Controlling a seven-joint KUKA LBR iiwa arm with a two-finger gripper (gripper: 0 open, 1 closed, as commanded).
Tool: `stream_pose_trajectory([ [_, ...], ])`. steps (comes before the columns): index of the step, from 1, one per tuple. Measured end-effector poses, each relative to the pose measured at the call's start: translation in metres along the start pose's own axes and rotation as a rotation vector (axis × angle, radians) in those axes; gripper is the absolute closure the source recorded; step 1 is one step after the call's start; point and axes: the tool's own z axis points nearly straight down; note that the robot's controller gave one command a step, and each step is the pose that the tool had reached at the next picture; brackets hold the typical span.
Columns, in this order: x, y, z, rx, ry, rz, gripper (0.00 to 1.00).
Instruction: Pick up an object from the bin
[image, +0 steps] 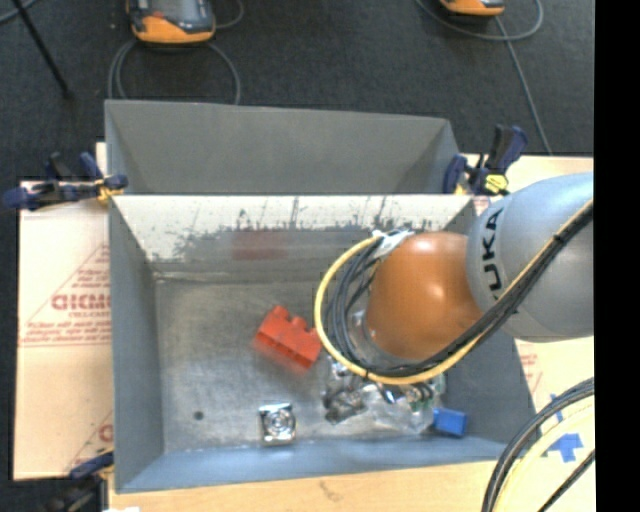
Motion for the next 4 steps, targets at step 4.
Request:
stream_pose_trajectory([
  [4, -0.154, -0.015, 0.037, -0.001, -0.004, -0.201, 0.0],
])
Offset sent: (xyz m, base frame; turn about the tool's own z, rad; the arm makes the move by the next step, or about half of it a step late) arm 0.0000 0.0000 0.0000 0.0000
